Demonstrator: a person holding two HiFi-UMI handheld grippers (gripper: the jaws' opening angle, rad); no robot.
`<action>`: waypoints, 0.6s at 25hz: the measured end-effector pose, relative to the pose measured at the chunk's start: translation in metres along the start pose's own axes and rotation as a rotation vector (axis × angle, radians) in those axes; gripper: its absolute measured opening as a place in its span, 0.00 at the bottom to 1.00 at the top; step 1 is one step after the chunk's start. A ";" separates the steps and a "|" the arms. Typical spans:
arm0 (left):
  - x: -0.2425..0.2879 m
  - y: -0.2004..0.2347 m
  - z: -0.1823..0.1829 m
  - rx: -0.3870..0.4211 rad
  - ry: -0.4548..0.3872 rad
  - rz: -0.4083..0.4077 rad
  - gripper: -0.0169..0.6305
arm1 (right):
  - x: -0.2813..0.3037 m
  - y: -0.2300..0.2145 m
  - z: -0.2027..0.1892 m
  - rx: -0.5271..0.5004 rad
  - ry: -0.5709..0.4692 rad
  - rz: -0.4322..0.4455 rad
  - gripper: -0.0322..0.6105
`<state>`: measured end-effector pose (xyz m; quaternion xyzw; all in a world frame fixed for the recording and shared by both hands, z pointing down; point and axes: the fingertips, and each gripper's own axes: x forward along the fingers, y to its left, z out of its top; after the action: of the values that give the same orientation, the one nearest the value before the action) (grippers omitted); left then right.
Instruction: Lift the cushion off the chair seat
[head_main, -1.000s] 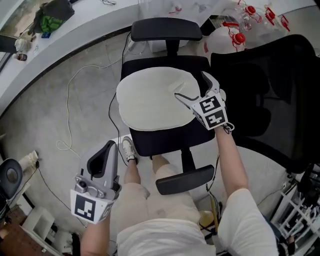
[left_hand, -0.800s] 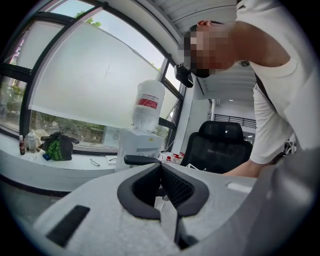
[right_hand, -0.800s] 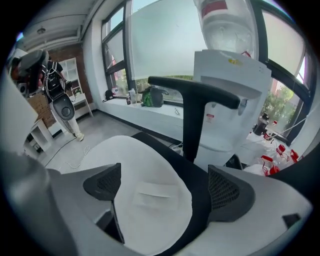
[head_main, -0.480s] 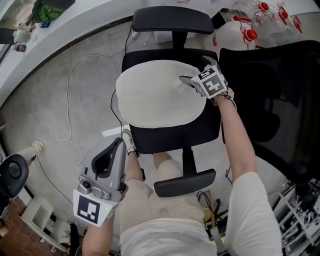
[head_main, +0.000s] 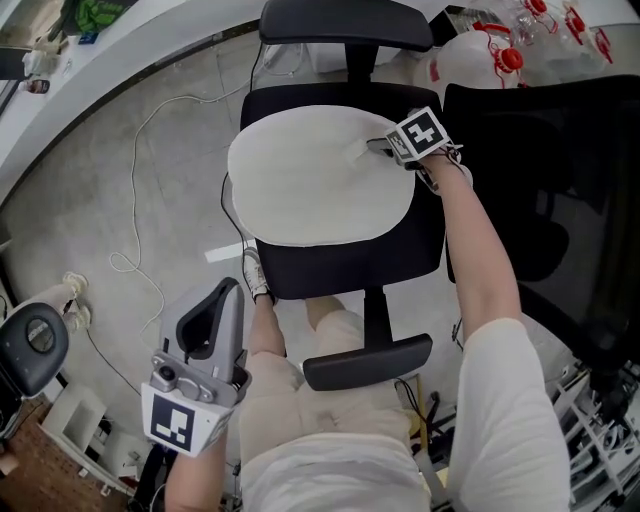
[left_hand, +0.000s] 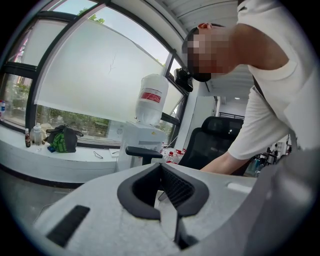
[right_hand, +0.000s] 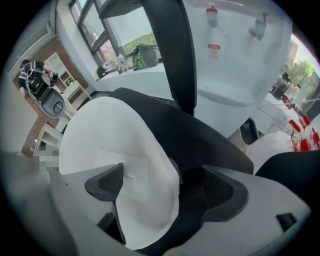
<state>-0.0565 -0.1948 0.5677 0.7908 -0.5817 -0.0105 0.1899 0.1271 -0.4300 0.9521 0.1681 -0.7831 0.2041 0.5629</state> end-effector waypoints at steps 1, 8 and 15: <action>-0.002 -0.002 -0.002 -0.003 0.001 0.001 0.05 | 0.002 0.001 -0.001 0.012 0.002 0.006 0.82; -0.007 -0.002 -0.017 -0.028 0.023 0.011 0.05 | 0.003 0.009 -0.003 0.019 0.055 0.056 0.59; -0.010 -0.005 -0.019 -0.042 0.015 0.005 0.05 | 0.005 0.019 -0.009 0.042 0.100 0.077 0.43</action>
<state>-0.0506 -0.1792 0.5815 0.7852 -0.5819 -0.0163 0.2111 0.1234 -0.4096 0.9570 0.1391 -0.7554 0.2503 0.5893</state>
